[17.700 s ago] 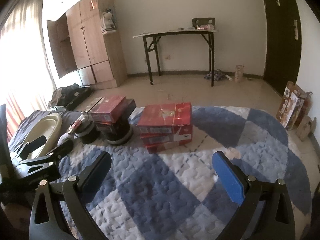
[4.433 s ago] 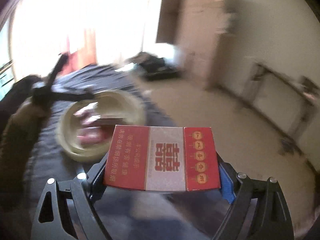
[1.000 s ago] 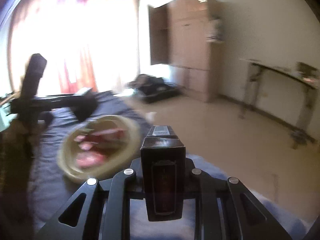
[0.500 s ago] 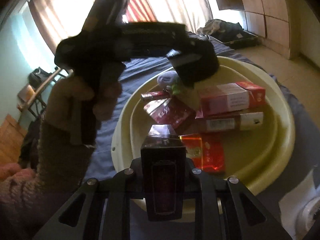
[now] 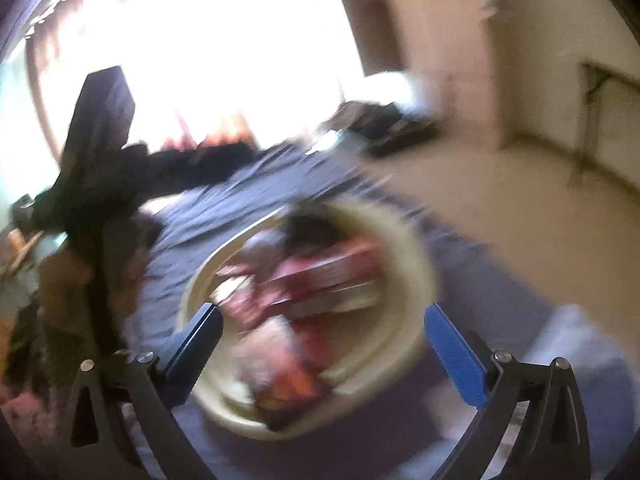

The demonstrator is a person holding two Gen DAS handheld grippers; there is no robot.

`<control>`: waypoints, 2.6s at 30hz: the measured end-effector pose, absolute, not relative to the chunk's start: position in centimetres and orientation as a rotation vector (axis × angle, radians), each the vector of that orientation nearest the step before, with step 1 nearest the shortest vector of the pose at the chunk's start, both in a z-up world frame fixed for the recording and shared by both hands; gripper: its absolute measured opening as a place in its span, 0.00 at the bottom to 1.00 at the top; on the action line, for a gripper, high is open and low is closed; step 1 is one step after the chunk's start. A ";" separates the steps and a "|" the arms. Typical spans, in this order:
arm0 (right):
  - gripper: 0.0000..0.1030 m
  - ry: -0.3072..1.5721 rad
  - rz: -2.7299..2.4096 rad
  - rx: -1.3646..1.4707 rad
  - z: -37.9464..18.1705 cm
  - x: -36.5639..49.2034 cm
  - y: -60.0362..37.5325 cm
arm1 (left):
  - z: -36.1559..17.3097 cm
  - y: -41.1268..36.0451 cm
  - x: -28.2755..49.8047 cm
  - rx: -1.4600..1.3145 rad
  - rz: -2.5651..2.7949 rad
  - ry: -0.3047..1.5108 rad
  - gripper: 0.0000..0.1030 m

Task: Organize rigid objects
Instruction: 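Carry the foam container and dark box into the basin and open both tools, then grasp the white heart-lid box with the left tool while the right tool grasps a foam container, then lower the heart-lid box and foam container into the basin and open both tools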

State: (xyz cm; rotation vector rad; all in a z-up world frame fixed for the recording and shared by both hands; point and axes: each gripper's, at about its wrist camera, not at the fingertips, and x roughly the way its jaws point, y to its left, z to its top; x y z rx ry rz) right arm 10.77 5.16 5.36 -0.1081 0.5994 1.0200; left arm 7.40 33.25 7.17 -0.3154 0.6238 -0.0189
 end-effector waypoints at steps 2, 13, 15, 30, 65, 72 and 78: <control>1.00 0.553 0.901 -0.124 6.5 10.3 2.1 | 8.4 30.3 7.0 -0.286 -0.085 0.593 1.00; 1.00 0.494 0.383 -0.199 0.7 8.6 -9.3 | 2.4 13.1 9.4 -0.118 -0.300 0.779 1.00; 1.00 0.554 0.369 -0.176 -1.3 8.9 -9.5 | 0.8 11.7 10.2 -0.063 -0.277 0.813 1.00; 0.65 0.688 0.441 -0.105 -4.7 14.2 -12.4 | -4.8 8.1 14.0 0.040 -0.238 0.900 0.55; 0.64 0.690 1.109 -0.401 -1.8 15.6 13.9 | -2.7 31.4 0.8 -0.140 0.190 0.816 0.49; 0.82 0.660 1.128 -0.382 -1.5 14.7 14.8 | -3.1 31.7 1.0 -0.151 0.215 0.780 0.91; 1.00 0.571 1.162 -0.299 1.1 13.6 9.5 | 0.9 30.6 -2.2 -0.200 0.244 0.674 1.00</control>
